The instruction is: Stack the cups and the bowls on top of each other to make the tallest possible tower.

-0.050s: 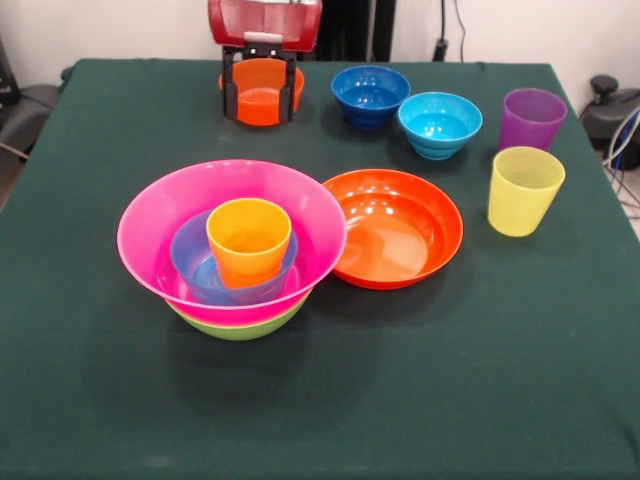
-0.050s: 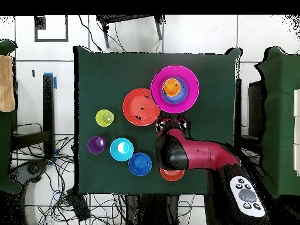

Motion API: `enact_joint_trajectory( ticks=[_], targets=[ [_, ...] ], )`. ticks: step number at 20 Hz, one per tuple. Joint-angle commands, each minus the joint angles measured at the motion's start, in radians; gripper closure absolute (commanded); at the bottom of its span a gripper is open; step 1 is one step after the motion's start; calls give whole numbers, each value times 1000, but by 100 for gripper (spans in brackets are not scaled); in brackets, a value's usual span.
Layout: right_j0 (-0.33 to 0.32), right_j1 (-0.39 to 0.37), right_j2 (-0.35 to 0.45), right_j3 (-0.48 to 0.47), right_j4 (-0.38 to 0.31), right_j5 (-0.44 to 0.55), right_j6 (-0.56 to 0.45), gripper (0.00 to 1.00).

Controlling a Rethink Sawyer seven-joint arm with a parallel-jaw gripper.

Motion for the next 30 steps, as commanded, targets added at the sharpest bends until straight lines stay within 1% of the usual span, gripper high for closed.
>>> enact_joint_trajectory(
  ticks=[1,3,4,8,12,13,16,17,21,23,24,26,30],
  targets=[
    [-8,52,73,91,-77,-122,131,0],
    [1,39,57,136,-76,-166,154,0],
    [23,27,31,153,-69,-181,160,0],
    [76,-8,-20,205,-43,-183,160,0],
    [84,16,-41,222,-52,-239,153,0],
    [96,28,-63,227,-57,-279,152,0],
    [118,52,-96,241,-59,-353,154,0],
    [137,60,-122,250,-46,-386,158,0],
    [150,64,-135,267,-34,-404,164,0],
    [162,82,-154,268,-29,-439,163,0],
    [177,95,-177,274,-20,-478,163,0],
    [195,108,-201,279,-12,-504,159,0],
    [203,107,-211,291,-23,-506,157,0]
  ],
)
